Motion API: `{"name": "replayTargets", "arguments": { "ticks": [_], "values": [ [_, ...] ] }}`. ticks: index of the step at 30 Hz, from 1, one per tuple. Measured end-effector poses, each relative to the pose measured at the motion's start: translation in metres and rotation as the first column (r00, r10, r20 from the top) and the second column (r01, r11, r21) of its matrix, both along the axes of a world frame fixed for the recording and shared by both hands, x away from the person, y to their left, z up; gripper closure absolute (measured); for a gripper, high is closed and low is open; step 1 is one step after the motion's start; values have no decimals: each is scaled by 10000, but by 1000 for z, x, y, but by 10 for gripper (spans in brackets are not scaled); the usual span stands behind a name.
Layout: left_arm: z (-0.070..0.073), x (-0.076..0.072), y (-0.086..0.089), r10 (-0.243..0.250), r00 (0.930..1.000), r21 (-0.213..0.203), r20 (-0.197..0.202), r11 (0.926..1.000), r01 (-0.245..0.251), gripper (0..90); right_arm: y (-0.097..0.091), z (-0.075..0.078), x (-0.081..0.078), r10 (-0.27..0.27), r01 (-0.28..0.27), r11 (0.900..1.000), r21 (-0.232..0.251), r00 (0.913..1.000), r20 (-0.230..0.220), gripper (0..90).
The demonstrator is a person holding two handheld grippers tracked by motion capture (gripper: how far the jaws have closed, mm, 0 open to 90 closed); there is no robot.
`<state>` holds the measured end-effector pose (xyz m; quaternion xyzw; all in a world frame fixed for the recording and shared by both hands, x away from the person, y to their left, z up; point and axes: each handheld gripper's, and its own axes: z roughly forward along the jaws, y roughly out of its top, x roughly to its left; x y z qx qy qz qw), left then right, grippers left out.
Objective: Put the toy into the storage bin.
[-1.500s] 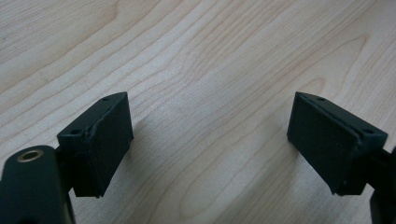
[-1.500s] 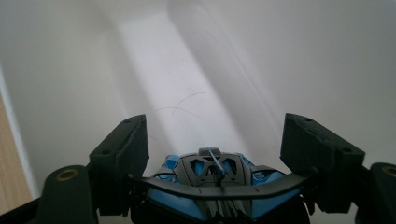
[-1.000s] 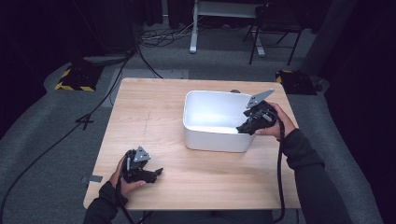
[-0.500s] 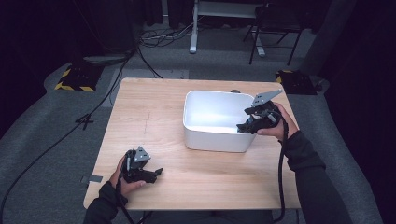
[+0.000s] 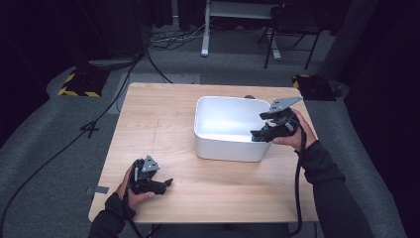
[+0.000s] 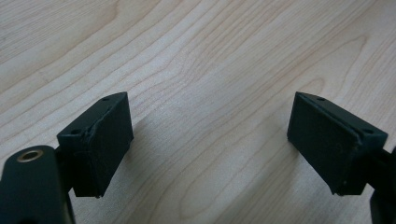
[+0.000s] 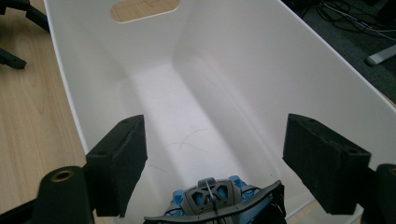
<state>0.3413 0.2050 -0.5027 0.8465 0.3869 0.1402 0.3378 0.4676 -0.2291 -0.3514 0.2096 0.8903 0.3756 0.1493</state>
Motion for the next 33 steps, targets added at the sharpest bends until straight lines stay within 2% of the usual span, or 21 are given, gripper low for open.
{"name": "replayTargets", "arguments": {
  "ticks": [1,4,5,10,18,20,22,25,33],
  "values": [
    [0,0,0,4,10000,0,-14,10000,-4,145,0,1,-1,-188,188,9998,14,9997,136,214],
    [0,0,0,-3,10000,-20,-21,10000,3,145,0,1,-2,-169,167,9998,69,9996,247,214],
    [0,0,0,0,10000,-6,-9,10000,0,145,0,2,-5,-272,265,9994,220,9990,350,208],
    [0,0,0,-18,10000,-44,-52,10000,18,145,-1,4,-10,-623,603,9976,325,9960,645,195],
    [0,0,0,-15,10000,-56,-35,10000,15,145,-5,3,-16,-961,924,9947,463,9915,873,199],
    [0,0,0,-6,10000,-50,-52,10000,6,145,-7,4,-18,-1278,1226,9911,522,9856,1108,210],
    [0,0,0,-7,10000,-27,-32,10000,7,145,-9,5,-20,-1442,1369,9880,713,9836,1085,211],
    [0,0,0,-12,10000,-22,-29,10000,12,145,-13,7,-23,-1568,1463,9853,881,9792,1286,213],
    [0,0,0,-9,9999,-56,-111,10000,8,144,-26,11,-28,-2068,1920,9748,1136,9686,1379,232]
  ]
}}
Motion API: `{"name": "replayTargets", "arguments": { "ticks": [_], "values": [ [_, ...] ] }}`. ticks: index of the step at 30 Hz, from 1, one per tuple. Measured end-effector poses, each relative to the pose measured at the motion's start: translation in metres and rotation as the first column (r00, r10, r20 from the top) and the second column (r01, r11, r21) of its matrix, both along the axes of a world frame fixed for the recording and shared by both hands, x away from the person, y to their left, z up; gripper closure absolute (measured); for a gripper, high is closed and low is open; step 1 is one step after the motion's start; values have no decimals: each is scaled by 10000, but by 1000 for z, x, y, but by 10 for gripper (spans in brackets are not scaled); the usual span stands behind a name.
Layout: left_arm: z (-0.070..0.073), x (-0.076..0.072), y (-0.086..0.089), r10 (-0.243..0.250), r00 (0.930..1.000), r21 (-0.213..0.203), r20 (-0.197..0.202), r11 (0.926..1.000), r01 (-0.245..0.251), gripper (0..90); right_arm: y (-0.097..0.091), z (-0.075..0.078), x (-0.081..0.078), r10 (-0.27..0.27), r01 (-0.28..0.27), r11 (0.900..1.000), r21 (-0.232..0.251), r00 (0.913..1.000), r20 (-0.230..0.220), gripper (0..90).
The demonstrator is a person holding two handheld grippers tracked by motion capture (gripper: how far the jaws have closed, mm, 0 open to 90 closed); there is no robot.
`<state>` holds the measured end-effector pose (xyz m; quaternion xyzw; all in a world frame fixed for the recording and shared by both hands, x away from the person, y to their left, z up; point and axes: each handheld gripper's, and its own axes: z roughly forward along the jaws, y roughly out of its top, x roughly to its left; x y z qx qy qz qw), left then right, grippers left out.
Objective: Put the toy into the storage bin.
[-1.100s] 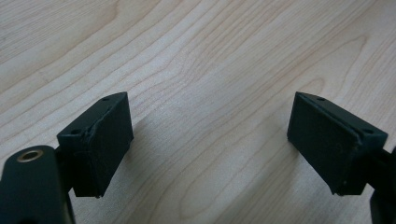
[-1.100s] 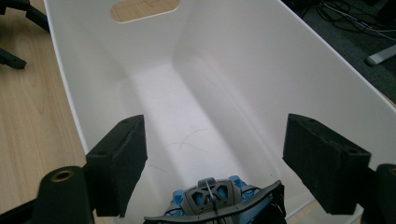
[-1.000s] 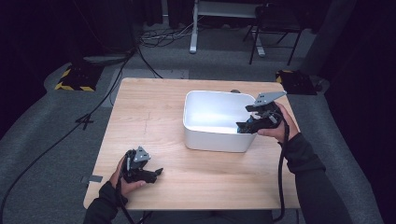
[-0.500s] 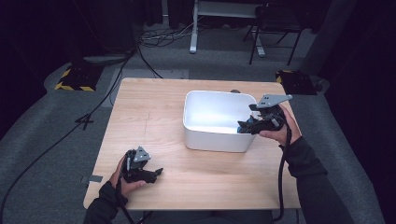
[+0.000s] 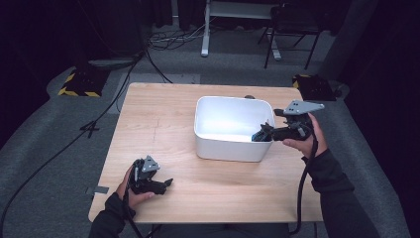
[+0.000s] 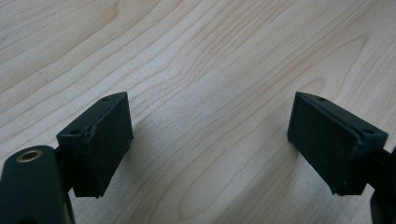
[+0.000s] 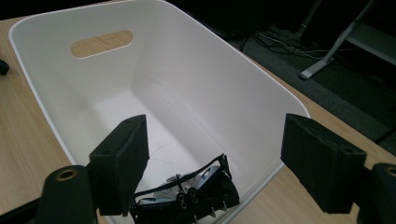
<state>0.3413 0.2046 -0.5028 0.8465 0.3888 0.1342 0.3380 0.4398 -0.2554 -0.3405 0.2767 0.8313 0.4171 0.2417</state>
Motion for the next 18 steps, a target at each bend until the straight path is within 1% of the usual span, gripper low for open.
{"name": "replayTargets", "arguments": {
  "ticks": [1,2,3,6,7,9,10,12,13,14,15,17,18],
  "values": [
    [0,0,0,-19,10000,-2,61,10000,19,144,-2,0,0,8,-8,10000,48,10000,36,230],
    [0,1,1,-52,9998,111,177,9999,50,144,-4,0,-1,-58,58,10000,33,10000,40,228],
    [0,1,1,-52,9998,100,171,9999,51,144,-8,1,-2,-135,134,9998,113,9998,117,224],
    [0,1,1,-57,9998,101,171,9999,55,144,-12,2,-4,-240,238,9996,145,9996,123,227],
    [0,1,1,-52,9998,104,172,9999,50,144,-16,2,-7,-422,420,9990,132,9989,183,234],
    [0,1,1,-54,9998,100,170,9999,52,144,-20,2,-7,-525,523,9986,103,9984,214,242],
    [0,1,1,-50,9998,108,173,9999,49,144,-22,2,-8,-572,569,9982,184,9981,205,242],
    [0,1,1,-50,9998,106,173,9999,48,144,-25,2,-9,-617,612,9979,190,9978,258,242],
    [0,1,1,-50,9998,103,170,9999,48,144,-31,2,-9,-688,681,9975,211,9972,296,242],
    [0,1,1,-52,9998,102,170,9999,51,144,-31,2,-9,-688,681,9975,211,9972,296,242],
    [0,1,1,-56,9998,104,170,9999,54,144,-35,1,-11,-841,835,9963,218,9960,295,242],
    [0,1,1,-53,9998,102,171,9999,51,144,-38,0,-12,-895,887,9958,244,9955,316,242],
    [0,1,1,-54,9998,103,172,9999,52,144,-40,-1,-13,-941,936,9954,188,9951,298,243]
  ]
}}
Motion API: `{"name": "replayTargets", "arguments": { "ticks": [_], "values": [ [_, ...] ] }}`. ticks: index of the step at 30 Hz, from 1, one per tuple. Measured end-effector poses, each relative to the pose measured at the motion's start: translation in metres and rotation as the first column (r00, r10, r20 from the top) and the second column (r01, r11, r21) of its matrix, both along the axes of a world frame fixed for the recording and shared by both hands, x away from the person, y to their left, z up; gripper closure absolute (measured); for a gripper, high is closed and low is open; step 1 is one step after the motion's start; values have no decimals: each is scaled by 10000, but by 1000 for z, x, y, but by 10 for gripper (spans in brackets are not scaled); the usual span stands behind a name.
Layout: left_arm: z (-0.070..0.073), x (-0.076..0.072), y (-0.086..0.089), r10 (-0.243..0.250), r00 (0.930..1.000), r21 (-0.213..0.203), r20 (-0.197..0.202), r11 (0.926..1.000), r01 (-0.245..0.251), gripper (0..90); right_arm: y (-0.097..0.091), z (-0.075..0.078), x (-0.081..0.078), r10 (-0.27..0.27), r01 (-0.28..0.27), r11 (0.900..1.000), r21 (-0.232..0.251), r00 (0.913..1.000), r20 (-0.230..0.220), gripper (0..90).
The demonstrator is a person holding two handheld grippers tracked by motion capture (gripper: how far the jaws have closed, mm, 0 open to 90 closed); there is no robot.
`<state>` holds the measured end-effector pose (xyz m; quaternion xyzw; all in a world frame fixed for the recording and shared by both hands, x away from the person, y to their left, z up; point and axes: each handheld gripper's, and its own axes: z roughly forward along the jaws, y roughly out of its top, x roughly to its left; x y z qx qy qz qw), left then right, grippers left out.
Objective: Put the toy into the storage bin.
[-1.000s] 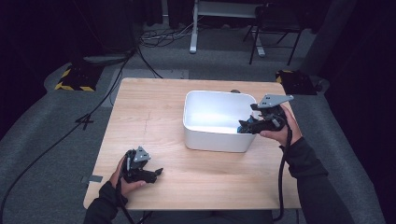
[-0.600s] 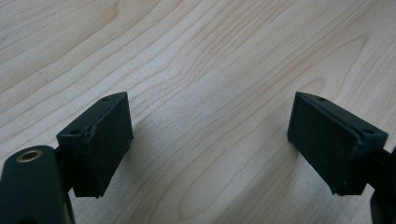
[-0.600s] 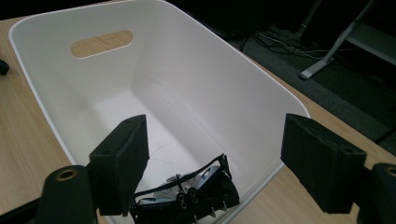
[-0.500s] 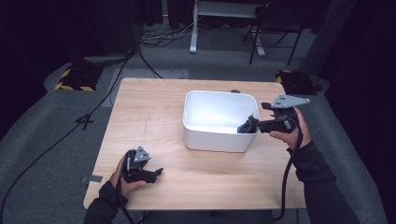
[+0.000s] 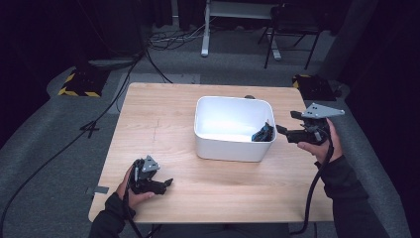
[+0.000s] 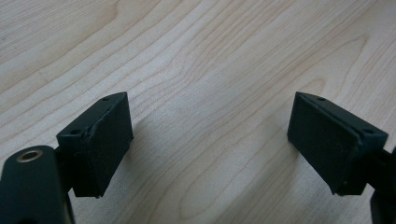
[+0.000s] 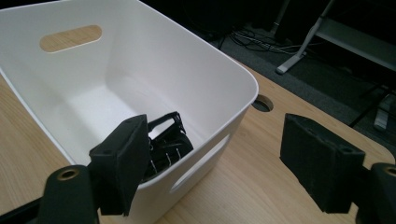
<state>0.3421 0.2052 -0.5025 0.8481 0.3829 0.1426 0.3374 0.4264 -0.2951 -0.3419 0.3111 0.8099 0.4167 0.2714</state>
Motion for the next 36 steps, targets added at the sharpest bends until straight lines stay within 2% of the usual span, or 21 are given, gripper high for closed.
{"name": "replayTargets", "arguments": {
  "ticks": [4,7,11,18,25,27,32,36],
  "values": [
    [0,0,0,3,10000,-1,-1,10000,-3,144,-4,-5,-3,-5,4,9999,-172,10000,-53,244],
    [0,0,0,2,10000,-2,2,10000,-2,144,-8,-10,-6,-6,5,9999,-122,9999,-118,244],
    [0,0,0,-1,10000,6,3,10000,1,144,-13,-19,-12,-117,114,9992,-381,9999,-94,242],
    [0,0,0,1,10000,0,-2,10000,-1,144,-20,-34,-21,-155,143,9993,-358,9994,-312,238],
    [0,0,0,0,10000,0,-3,10000,0,144,-26,-49,-31,-217,189,9973,-705,9990,-389,236],
    [0,0,0,0,10000,2,-4,10000,0,144,-30,-55,-34,-238,196,9967,-785,9983,-532,233],
    [0,0,0,-12,10000,14,-8,10000,12,143,-34,-62,-41,-201,143,9948,-1011,9981,-575,233],
    [0,0,0,-9,10000,16,-9,10000,9,143,-36,-69,-46,-167,107,9956,-932,9978,-639,234]
  ]
}}
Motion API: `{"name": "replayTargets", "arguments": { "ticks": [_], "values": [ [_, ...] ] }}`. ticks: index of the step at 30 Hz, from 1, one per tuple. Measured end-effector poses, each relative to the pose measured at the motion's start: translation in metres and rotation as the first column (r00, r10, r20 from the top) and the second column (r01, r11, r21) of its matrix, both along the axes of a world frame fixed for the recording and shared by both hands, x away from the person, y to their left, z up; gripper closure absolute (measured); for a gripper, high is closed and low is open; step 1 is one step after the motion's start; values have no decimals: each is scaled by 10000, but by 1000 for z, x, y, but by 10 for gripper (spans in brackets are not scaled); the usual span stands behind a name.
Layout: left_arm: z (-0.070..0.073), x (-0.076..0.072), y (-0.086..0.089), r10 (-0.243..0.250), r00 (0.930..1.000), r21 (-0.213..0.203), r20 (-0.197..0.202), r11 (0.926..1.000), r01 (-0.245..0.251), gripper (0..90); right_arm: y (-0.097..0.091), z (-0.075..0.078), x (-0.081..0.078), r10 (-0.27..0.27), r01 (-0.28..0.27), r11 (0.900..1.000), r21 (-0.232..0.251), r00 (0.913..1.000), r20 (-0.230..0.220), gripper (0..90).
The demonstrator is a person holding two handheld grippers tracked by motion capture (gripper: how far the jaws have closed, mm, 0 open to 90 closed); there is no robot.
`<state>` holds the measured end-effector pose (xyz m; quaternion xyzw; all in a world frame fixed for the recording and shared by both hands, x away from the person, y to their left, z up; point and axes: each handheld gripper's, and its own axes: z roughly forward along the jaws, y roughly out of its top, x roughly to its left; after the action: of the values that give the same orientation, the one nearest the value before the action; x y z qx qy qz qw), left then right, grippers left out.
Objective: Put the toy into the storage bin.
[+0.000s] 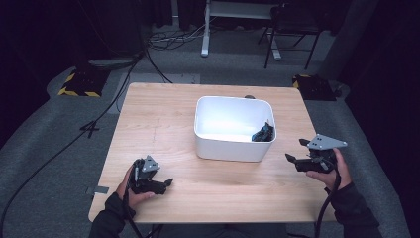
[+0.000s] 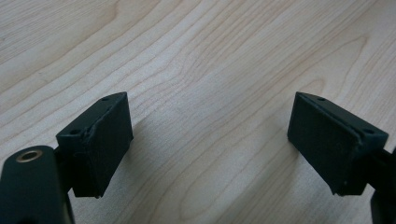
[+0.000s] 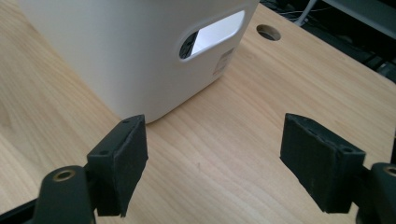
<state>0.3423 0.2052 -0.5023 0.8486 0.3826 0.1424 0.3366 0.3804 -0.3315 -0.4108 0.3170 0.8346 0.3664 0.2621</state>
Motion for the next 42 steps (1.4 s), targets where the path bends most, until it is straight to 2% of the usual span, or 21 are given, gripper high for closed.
{"name": "replayTargets", "arguments": {
  "ticks": [2,4,5,19,23,27,28,30,34,35,37,38,39,40,41,42],
  "values": [
    [0,0,0,4,10000,-5,-1,10000,-4,143,-2,-7,-4,79,-81,9998,-177,9999,-87,233],
    [0,0,0,1,10000,-1,0,10000,-1,143,-2,-9,-5,28,-29,9999,-101,9999,-156,233],
    [0,0,0,0,10000,2,1,10000,0,143,-3,-13,-6,25,-30,9996,-266,9998,-198,229],
    [0,0,0,-13,10000,-3,-20,10000,13,143,-22,-50,-22,209,-201,9997,98,9961,-862,229],
    [0,0,0,-14,10000,19,-2,10000,14,143,-30,-63,-25,44,-30,9999,128,9933,-1154,227],
    [0,0,0,-10,10000,16,-3,10000,10,143,-35,-68,-27,-81,86,10000,33,9928,-1198,244],
    [0,0,0,-12,10000,20,-4,10000,12,143,-37,-71,-28,-191,212,9996,160,9926,-1199,244],
    [0,0,0,2,10000,-7,-4,10000,-2,143,-43,-77,-31,-218,242,9996,138,9887,-1481,237],
    [0,0,0,1,10000,-2,-1,10000,-1,143,-50,-81,-33,-366,443,9981,430,9853,-1666,232],
    [0,0,0,0,10000,-2,-1,10000,0,143,-56,-84,-33,-393,523,9964,660,9819,-1851,220],
    [0,0,0,1,10000,-6,-4,10000,-1,143,-59,-85,-33,-443,584,9958,710,9815,-1863,220],
    [0,0,0,-11,10000,19,1,10000,11,143,-65,-88,-33,-583,808,9917,998,9758,-2107,219],
    [0,0,0,-11,10000,19,1,10000,11,143,-65,-88,-33,-583,808,9917,998,9758,-2107,219],
    [0,0,0,-16,10000,14,-8,10000,16,142,-70,-92,-34,-638,902,9880,1252,9777,-2002,218],
    [0,0,0,-16,10000,14,-8,10000,16,142,-70,-92,-34,-638,902,9880,1252,9777,-2002,218],
    [0,0,0,-5,10000,-2,-4,10000,5,142,-72,-92,-35,-862,1127,9860,1228,9755,-2026,217]
  ]
}}
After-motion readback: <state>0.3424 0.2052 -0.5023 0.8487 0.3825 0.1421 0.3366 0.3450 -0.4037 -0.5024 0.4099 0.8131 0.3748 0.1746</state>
